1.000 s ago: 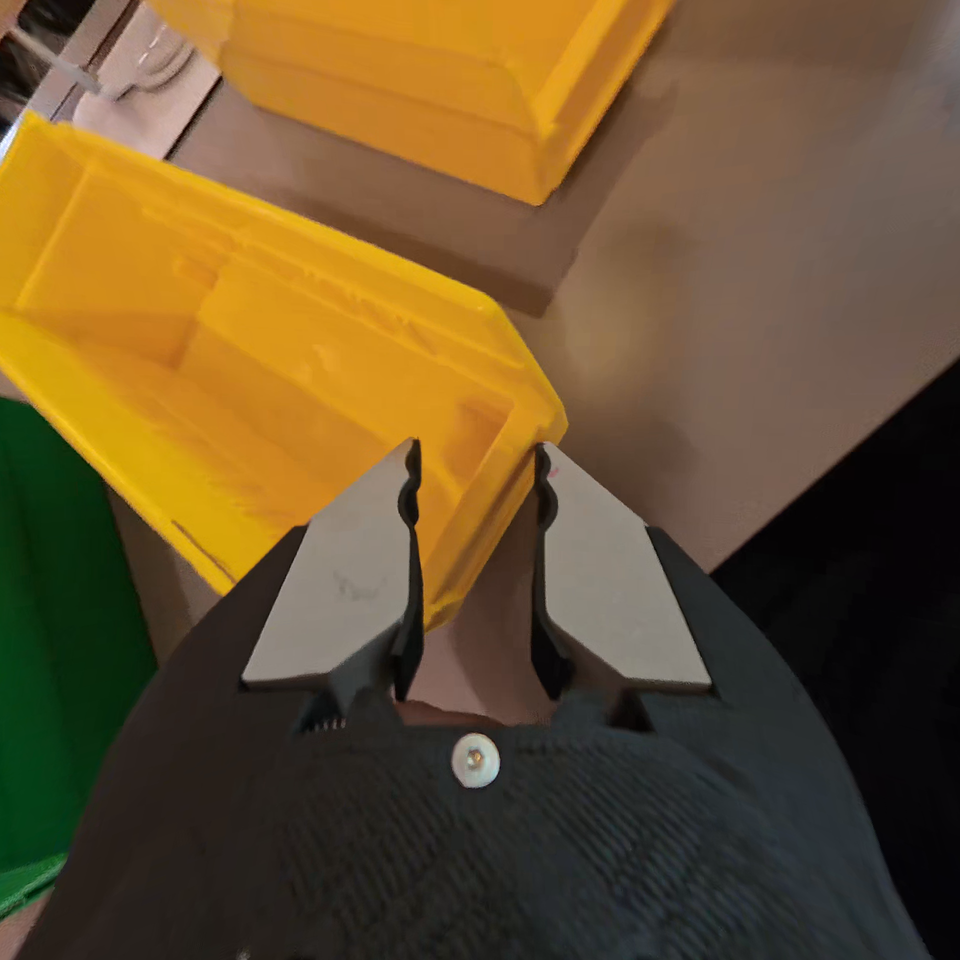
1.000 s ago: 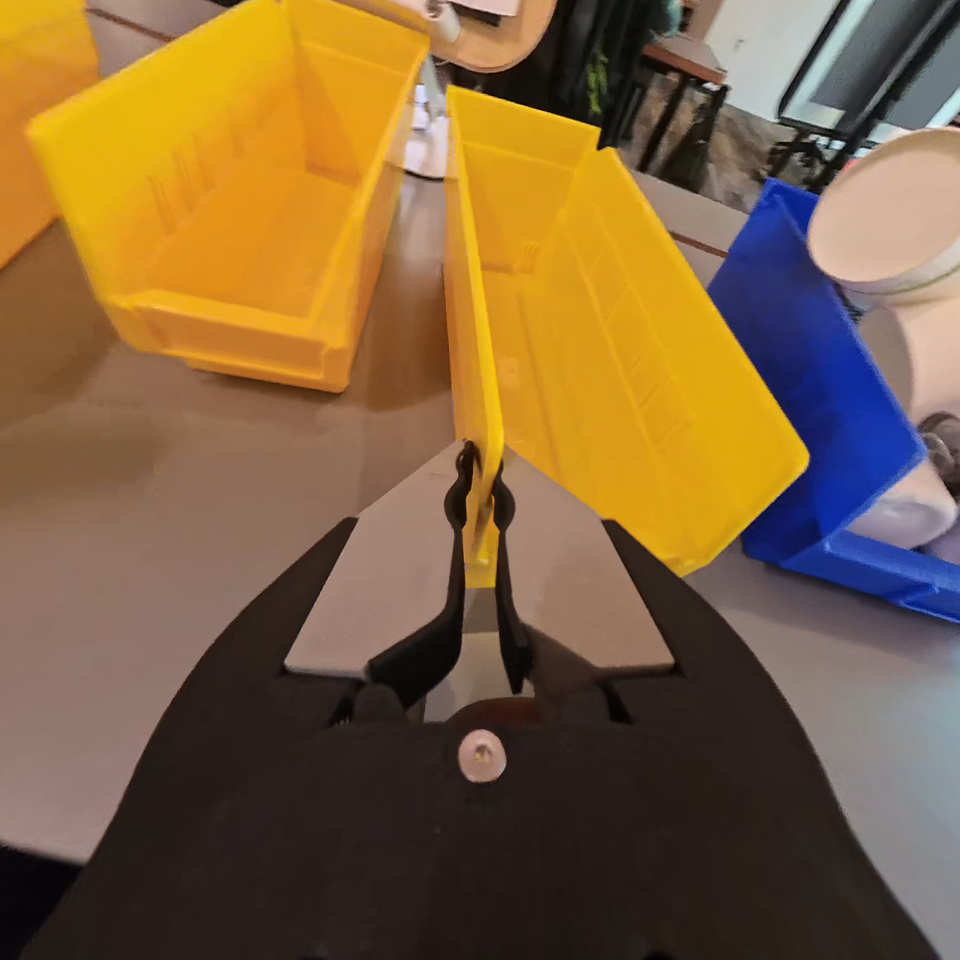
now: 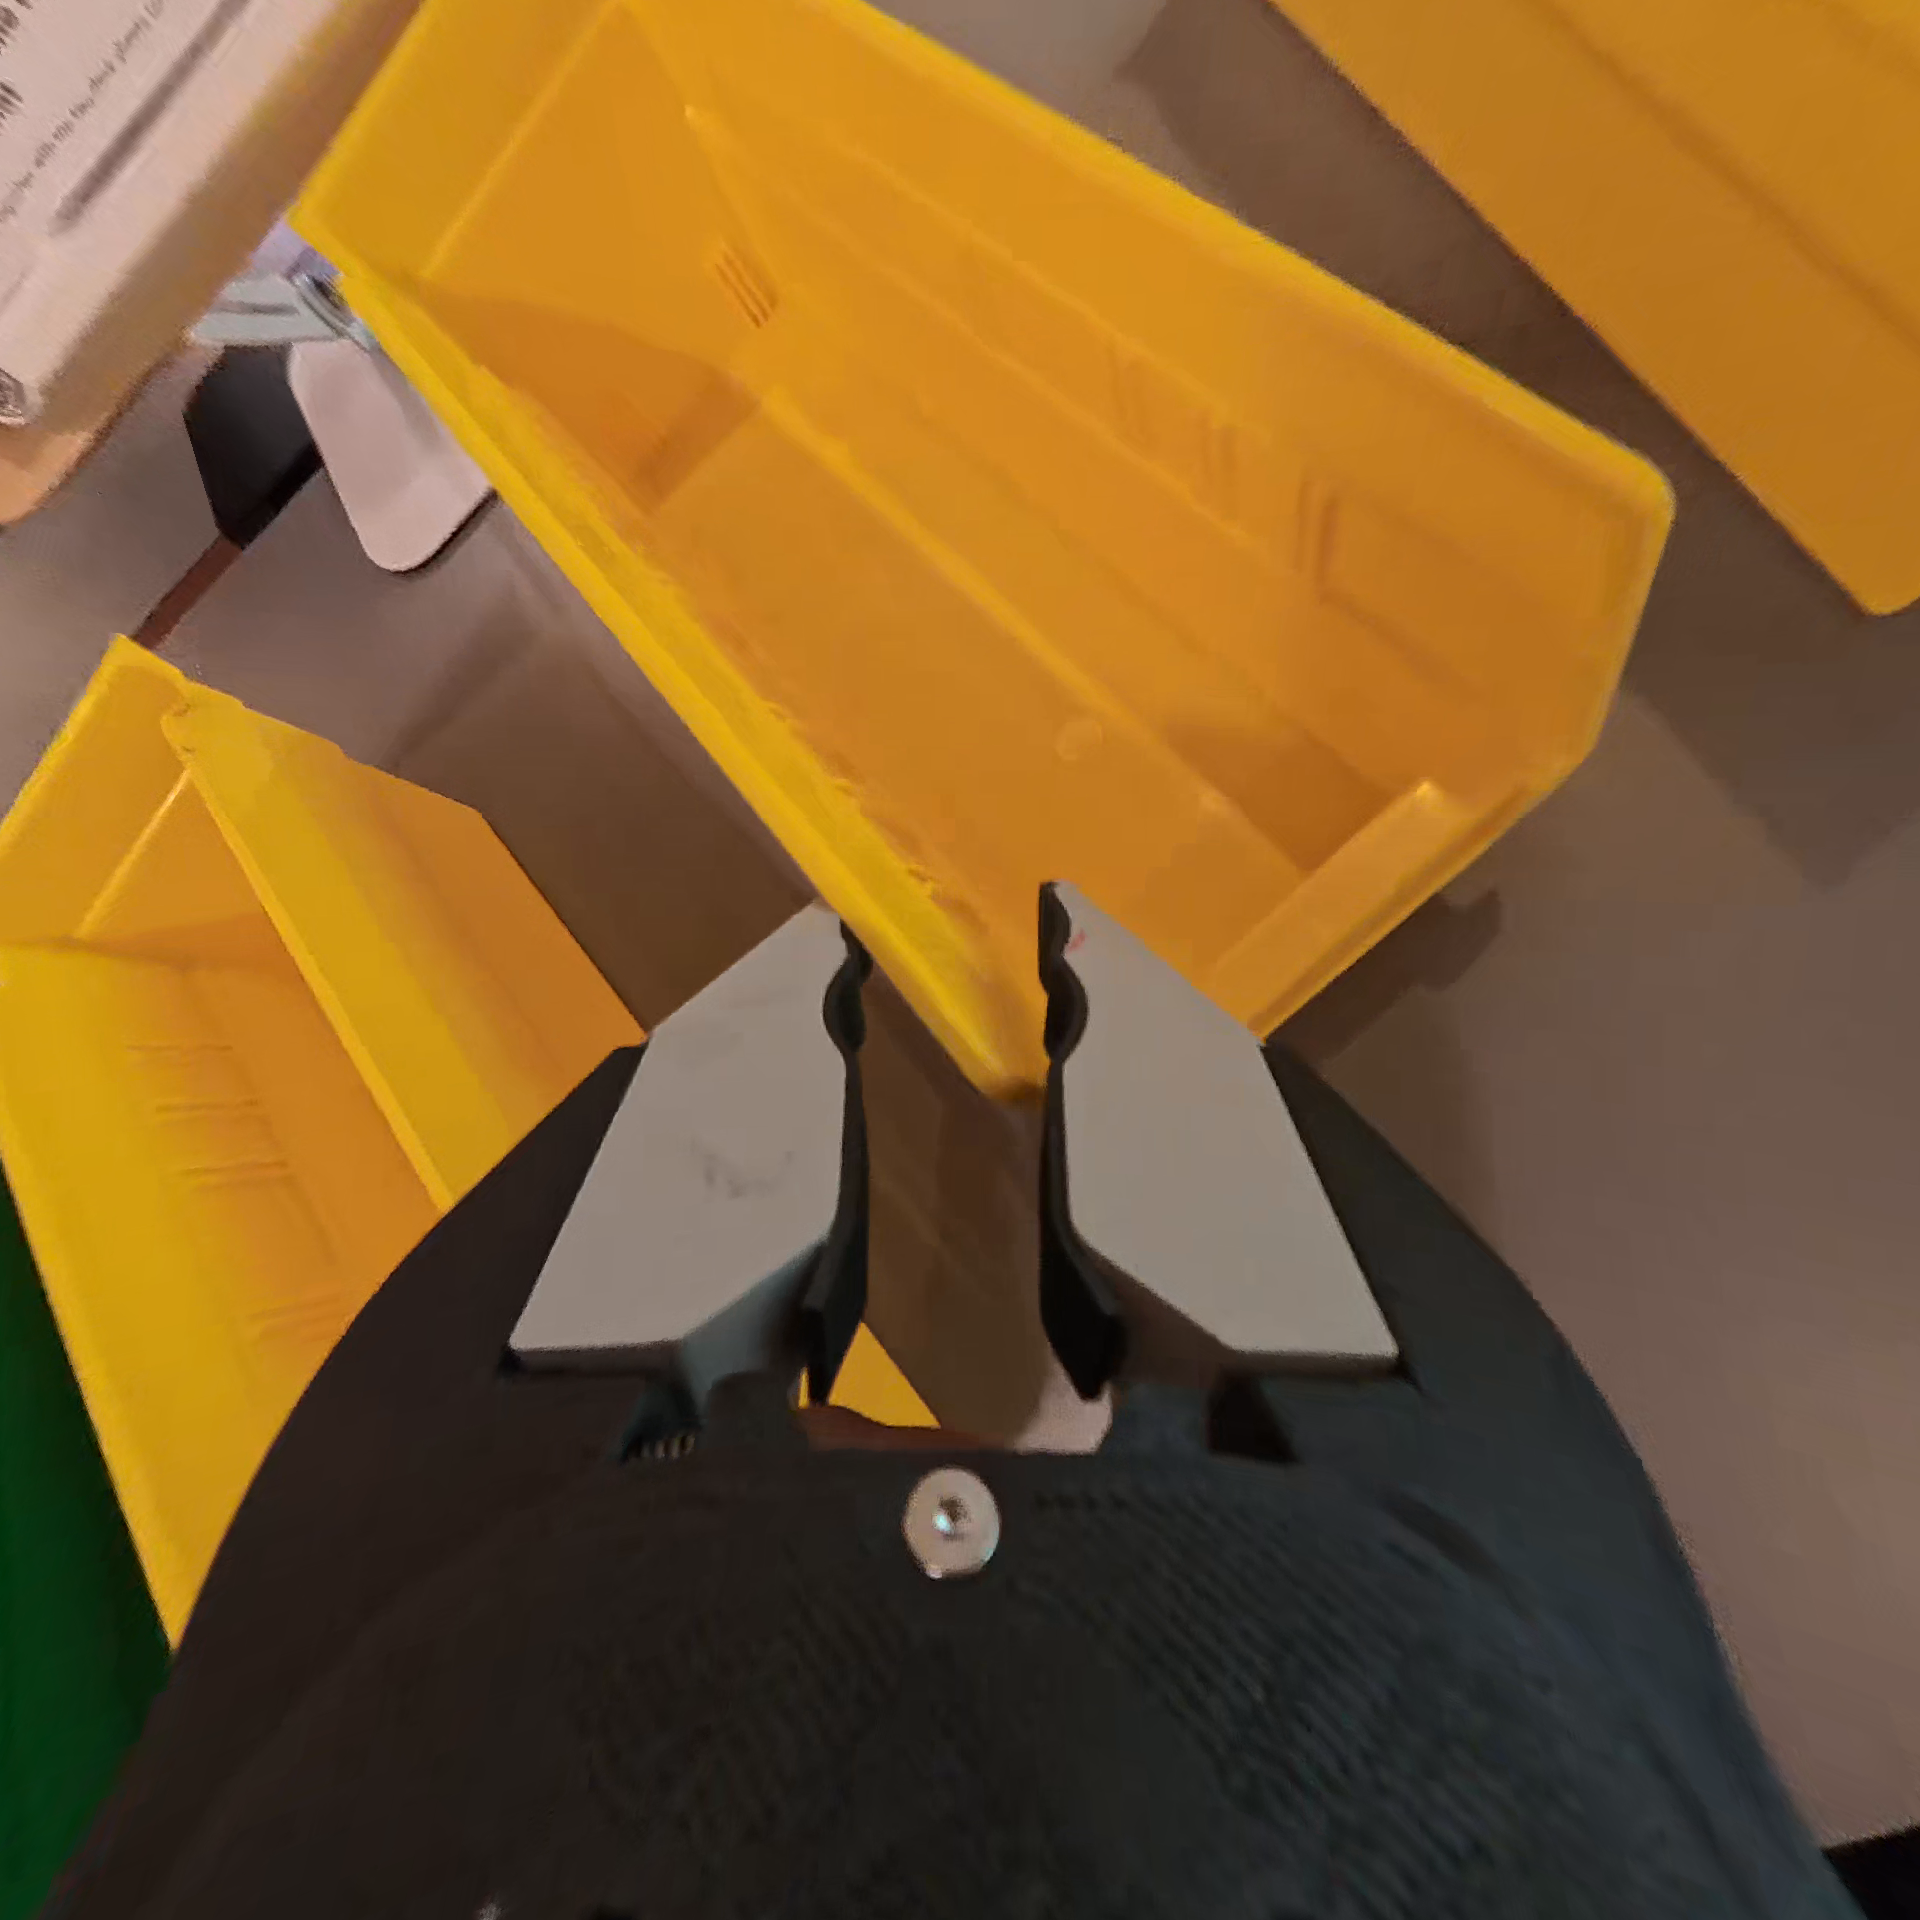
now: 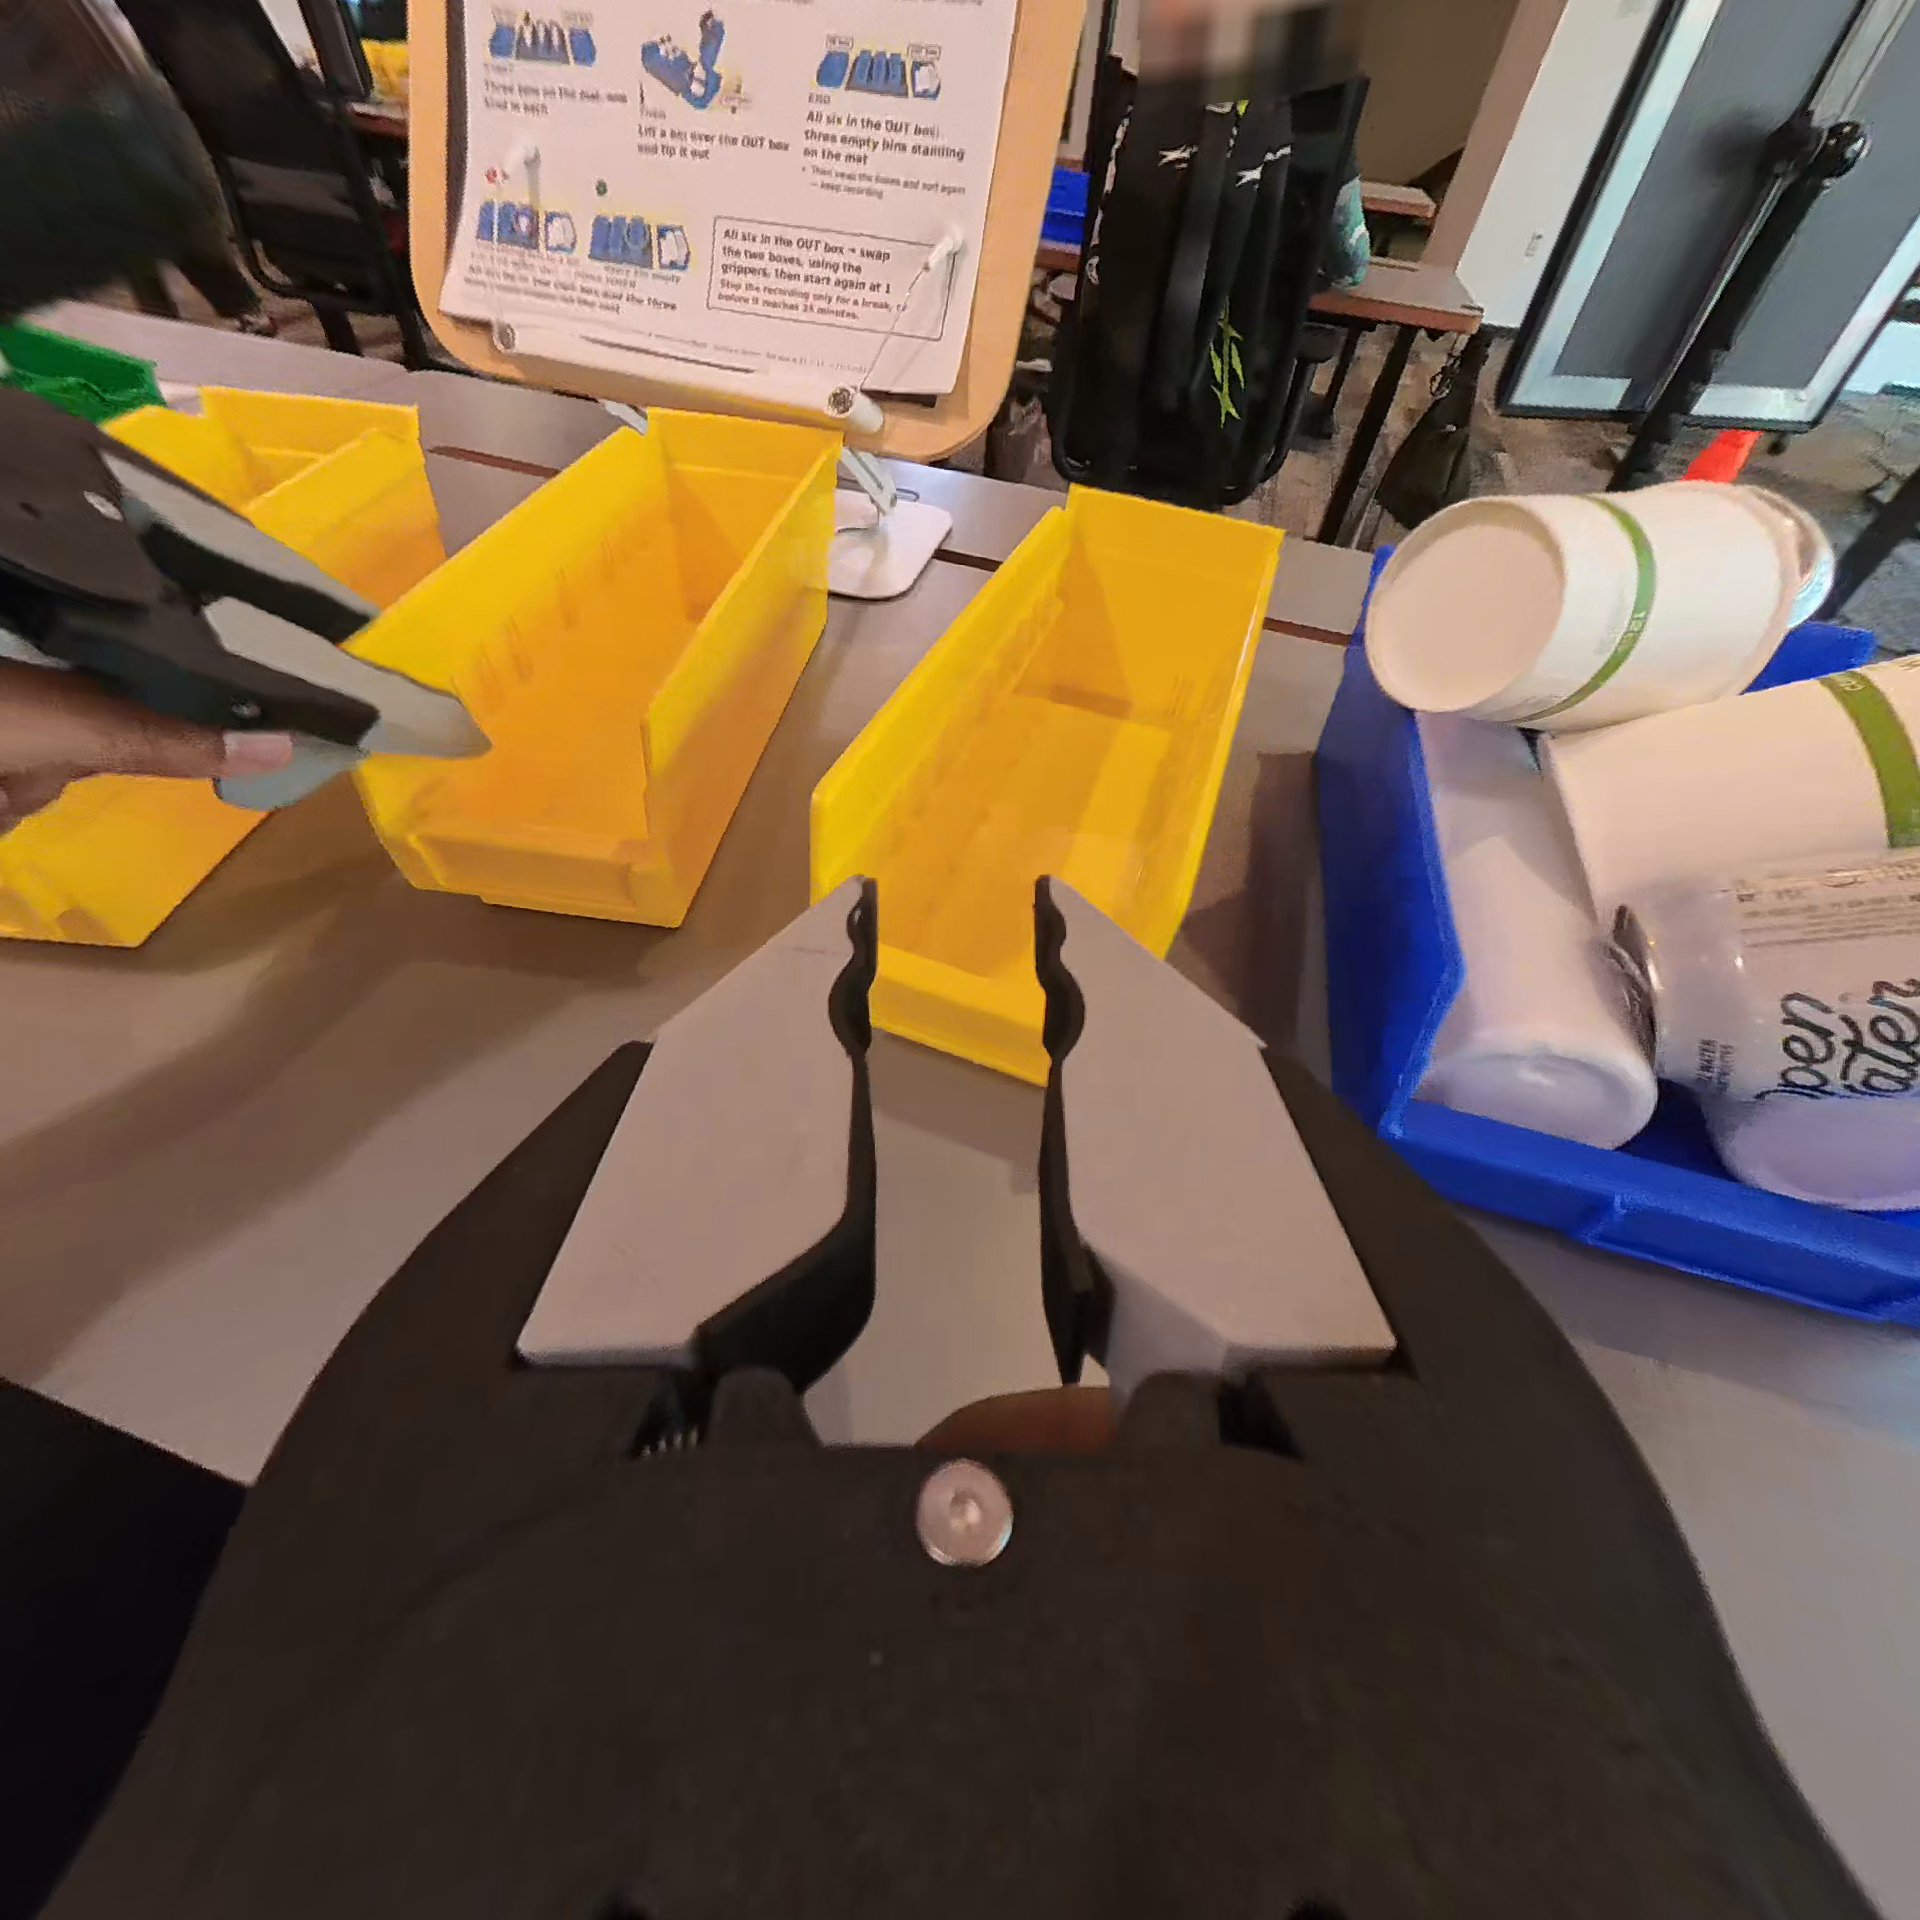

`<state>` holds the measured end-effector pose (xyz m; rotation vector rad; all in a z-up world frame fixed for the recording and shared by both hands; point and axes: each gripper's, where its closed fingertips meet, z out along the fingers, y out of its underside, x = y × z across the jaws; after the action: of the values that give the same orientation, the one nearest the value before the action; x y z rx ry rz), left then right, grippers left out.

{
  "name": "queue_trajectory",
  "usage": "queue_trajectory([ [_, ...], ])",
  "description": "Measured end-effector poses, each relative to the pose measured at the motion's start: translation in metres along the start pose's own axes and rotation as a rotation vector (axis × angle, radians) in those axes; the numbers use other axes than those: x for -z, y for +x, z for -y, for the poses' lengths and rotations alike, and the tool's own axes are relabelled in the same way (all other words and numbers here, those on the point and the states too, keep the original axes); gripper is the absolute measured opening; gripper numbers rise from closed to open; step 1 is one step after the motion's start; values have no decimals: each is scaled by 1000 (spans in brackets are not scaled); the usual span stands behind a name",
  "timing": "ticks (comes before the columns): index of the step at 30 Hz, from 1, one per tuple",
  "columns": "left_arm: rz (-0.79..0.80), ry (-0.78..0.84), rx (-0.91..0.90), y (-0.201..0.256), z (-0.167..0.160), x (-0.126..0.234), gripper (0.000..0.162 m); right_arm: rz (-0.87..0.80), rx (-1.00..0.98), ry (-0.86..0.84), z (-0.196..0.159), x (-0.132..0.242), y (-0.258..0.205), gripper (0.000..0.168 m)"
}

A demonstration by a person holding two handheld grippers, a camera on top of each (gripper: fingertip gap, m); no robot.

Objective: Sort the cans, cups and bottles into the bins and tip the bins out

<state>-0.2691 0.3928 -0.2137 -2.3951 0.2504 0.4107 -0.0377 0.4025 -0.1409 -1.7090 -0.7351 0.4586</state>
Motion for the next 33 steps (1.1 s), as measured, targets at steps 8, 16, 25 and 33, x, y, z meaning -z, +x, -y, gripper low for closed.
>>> queue_trajectory([
  [8,-13,56,36,2,-26,22,12,52,-44,9,8,23,14,30],
  [16,-27,198,25,18,-53,69,48,66,6,-25,4,32,24,34],
  [25,-8,242,73,-3,-90,97,51,-204,107,-54,-22,5,47,56],
  [33,26,204,51,-16,-104,116,74,-204,127,-79,-32,-3,44,71],
])
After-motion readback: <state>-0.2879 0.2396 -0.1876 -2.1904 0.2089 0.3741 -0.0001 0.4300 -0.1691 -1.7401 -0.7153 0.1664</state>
